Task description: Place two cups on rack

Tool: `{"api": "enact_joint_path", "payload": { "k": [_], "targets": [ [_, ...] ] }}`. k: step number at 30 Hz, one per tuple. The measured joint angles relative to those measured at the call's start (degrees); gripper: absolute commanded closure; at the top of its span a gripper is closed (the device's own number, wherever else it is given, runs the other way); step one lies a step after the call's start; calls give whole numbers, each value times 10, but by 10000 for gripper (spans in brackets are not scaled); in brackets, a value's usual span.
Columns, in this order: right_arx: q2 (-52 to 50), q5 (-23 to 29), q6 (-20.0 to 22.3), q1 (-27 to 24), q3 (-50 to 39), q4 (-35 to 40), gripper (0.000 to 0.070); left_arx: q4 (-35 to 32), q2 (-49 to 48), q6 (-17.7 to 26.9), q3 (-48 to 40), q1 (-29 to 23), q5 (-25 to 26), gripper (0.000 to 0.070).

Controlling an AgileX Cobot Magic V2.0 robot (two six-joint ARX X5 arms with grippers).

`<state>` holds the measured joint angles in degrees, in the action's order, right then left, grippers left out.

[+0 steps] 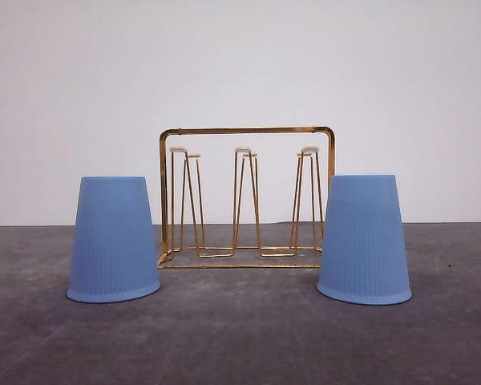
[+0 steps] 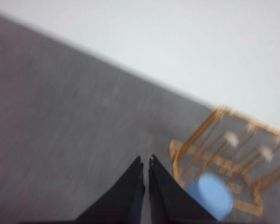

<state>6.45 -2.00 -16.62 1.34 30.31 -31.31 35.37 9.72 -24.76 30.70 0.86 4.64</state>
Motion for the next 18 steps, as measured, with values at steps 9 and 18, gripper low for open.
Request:
{"api": "enact_joint_path", "payload": {
  "k": [9,18],
  "targets": [
    [127,-126,44,0,56,-70,694,112,147,78,82,0,136,697],
    [213,-163,115,38,56,-19,694,78,227,179,112,80,171,697]
  ]
}}
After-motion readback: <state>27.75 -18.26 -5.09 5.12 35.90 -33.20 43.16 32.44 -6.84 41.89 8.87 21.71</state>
